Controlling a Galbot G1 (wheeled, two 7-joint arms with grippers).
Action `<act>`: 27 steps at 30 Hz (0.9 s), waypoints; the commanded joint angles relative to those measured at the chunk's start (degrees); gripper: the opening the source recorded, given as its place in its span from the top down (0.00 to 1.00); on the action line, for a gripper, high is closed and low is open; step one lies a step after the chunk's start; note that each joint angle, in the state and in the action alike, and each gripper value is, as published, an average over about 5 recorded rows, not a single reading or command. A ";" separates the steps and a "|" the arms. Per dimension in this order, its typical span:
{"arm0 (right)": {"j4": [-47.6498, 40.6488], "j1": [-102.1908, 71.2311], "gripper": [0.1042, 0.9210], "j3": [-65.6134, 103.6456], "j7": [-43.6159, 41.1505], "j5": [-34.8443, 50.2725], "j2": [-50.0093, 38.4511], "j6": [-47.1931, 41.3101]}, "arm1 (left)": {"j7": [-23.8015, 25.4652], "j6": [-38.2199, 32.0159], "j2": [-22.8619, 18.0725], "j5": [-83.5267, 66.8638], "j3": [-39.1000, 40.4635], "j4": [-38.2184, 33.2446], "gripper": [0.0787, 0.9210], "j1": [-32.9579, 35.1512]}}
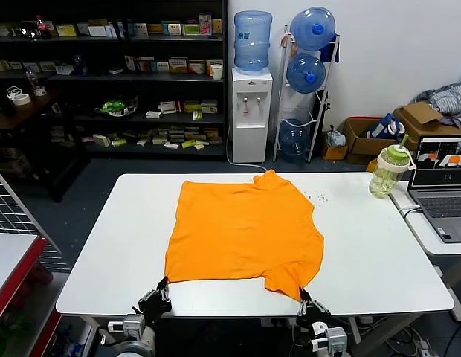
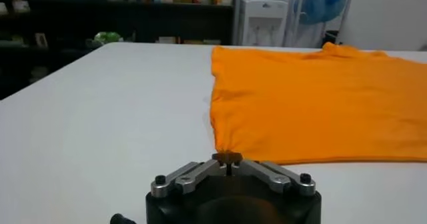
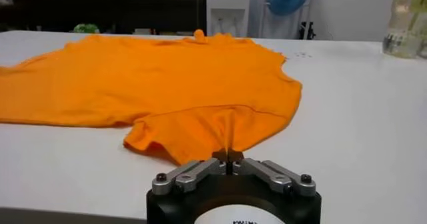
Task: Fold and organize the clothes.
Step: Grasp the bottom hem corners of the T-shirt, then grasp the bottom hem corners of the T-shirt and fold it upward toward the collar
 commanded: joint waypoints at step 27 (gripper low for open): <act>11.03 1.74 0.97 1.49 4.32 6.31 -8.30 4.25 | 1.81 -1.52 8.41 -5.96 -1.73 -15.28 0.99 6.68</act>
